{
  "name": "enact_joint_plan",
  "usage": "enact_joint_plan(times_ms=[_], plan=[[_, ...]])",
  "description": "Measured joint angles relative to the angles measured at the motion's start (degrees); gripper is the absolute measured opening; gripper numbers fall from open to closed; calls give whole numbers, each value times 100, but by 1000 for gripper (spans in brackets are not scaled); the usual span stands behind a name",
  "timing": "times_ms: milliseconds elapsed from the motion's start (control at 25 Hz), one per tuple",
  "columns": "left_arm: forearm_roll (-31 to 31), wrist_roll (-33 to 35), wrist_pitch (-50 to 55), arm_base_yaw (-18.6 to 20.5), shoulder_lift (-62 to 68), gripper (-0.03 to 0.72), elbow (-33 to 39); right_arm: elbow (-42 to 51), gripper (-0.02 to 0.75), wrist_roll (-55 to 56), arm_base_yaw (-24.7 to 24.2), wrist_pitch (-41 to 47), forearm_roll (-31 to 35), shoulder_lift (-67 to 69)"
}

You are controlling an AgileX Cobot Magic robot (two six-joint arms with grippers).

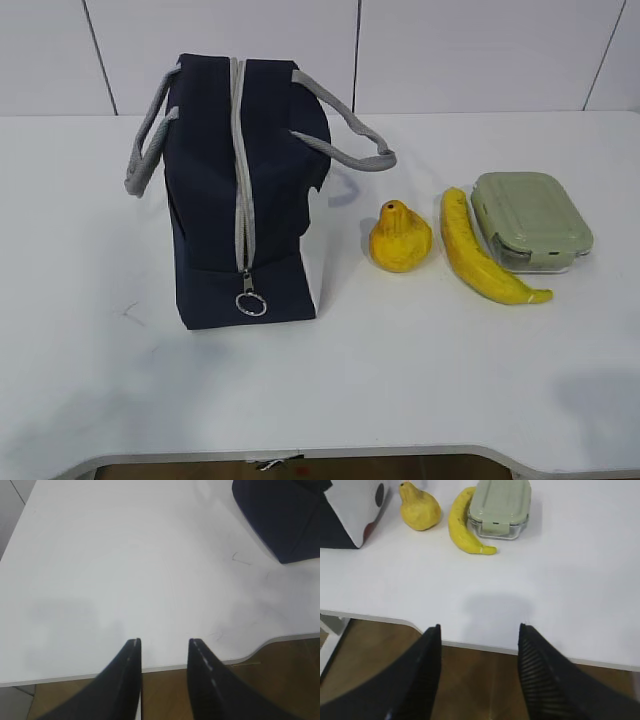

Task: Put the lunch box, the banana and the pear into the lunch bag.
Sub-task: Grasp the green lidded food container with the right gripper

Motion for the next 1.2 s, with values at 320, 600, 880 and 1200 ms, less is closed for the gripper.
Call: enact_joint_plan(times_ms=[320, 600, 880, 1200], plan=[[0, 0, 0, 0, 0, 237, 0, -336, 408, 151, 0, 33, 613, 547], [0, 0, 0, 0, 0, 237, 0, -640, 408, 585, 0, 92, 966, 1335], [0, 0, 0, 0, 0, 237, 0, -942, 408, 624, 0, 201, 1136, 2222], [0, 0, 0, 0, 0, 237, 0, -1482, 408, 165, 0, 144, 1114, 3507]])
